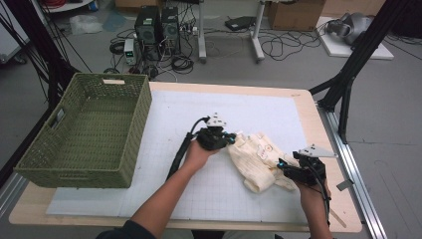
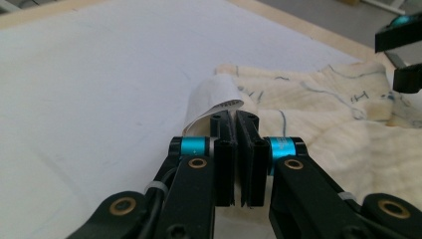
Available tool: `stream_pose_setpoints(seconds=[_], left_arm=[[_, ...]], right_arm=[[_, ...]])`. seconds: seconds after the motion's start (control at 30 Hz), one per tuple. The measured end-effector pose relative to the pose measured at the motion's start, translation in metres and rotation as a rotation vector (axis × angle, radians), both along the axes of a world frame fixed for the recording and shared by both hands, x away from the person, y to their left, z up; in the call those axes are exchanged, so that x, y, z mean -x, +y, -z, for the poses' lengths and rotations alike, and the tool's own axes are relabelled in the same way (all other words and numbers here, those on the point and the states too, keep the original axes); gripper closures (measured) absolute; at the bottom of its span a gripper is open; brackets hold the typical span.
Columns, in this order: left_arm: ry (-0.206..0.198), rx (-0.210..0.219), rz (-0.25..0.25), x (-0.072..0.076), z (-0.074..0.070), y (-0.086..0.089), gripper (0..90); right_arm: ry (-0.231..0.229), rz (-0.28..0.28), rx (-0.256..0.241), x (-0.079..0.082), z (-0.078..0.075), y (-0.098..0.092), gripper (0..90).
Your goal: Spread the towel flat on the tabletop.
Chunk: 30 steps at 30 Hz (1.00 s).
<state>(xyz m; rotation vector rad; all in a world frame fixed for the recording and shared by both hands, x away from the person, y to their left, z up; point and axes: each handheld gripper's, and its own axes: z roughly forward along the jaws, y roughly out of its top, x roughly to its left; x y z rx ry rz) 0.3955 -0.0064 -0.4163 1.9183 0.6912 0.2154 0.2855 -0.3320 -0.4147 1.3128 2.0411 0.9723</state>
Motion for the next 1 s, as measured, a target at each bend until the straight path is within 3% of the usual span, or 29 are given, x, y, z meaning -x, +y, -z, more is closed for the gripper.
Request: stream_pose_setpoints(seconds=[0.23, 0.4, 0.57, 0.7, 0.8, 0.9, 1.0], left_arm=[[-0.06, 0.035, -0.087, 0.009, -0.013, 0.055, 86.0], [-0.078, 0.052, -0.171, 0.015, -0.014, 0.091, 86.0], [-0.097, 0.044, -0.212, 0.027, -0.008, 0.112, 86.0], [-0.101, 0.04, -0.23, 0.036, -0.003, 0.121, 86.0], [-0.097, 0.033, -0.229, 0.041, 0.0, 0.125, 85.9], [-0.092, 0.029, -0.224, 0.045, 0.002, 0.128, 85.8], [-0.079, 0.004, -0.214, 0.05, 0.005, 0.129, 85.6]], right_arm=[[-0.005, -0.014, 0.002, -0.002, -0.001, 0.007, 38.4], [0.007, -0.032, 0.003, -0.006, 0.001, 0.014, 38.5], [0.033, -0.062, 0.008, -0.014, 0.006, 0.027, 39.3], [0.086, -0.088, 0.004, -0.027, 0.016, 0.037, 39.3], [0.127, -0.089, 0.041, -0.039, 0.025, 0.044, 40.6], [0.148, -0.096, 0.01, -0.047, 0.028, 0.042, 51.7], [0.165, -0.114, -0.012, -0.051, 0.027, 0.036, 77.8]])
